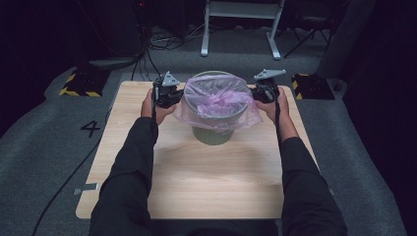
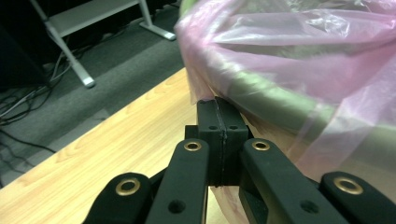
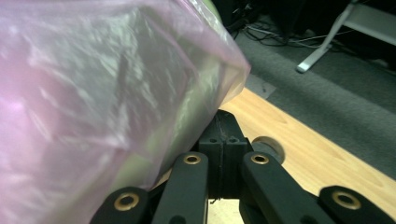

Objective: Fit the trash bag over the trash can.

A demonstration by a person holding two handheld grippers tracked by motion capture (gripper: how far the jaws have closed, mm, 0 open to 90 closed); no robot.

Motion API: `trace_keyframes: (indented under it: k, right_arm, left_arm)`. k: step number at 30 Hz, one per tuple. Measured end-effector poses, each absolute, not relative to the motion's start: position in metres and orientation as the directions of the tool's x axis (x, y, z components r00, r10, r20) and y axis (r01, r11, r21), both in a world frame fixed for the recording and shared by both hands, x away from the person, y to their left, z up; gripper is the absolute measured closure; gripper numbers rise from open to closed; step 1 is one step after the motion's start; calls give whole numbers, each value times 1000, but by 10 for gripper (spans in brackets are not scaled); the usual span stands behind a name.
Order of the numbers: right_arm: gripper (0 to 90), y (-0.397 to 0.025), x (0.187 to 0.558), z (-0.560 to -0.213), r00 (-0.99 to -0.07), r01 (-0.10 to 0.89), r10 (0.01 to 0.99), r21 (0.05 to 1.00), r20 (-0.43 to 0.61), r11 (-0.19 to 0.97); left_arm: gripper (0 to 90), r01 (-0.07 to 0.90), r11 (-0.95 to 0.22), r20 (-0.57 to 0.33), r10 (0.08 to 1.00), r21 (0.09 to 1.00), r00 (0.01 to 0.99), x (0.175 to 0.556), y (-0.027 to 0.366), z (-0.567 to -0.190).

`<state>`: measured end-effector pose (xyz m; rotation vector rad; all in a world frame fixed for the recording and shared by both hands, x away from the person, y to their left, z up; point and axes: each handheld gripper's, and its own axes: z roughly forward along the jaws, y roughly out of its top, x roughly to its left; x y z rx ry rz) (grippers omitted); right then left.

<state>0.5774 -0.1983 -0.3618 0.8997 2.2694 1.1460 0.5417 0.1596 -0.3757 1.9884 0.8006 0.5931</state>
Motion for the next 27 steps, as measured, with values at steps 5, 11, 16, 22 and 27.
trace_keyframes:
  k: [5,11,16,22,27]
  right_arm:
    - [900,-201,573,-366,-715,343,695,828,-76,443]
    - [900,-204,563,-372,-746,330,661,821,-74,465]
    - [900,-209,552,-374,-774,316,630,825,-61,468]
    - [900,-211,543,-370,-785,297,615,824,-77,482]
    - [900,-215,550,-361,-736,307,673,847,-78,434]
  left_arm:
    - [900,307,-395,67,700,866,711,540,164,-384]
    - [900,289,-397,40,643,871,765,533,172,-387]
    - [900,261,-409,29,581,875,814,523,177,-388]
    - [899,238,-415,63,594,878,802,519,178,-383]
    - [900,255,-384,63,649,888,758,525,179,-378]
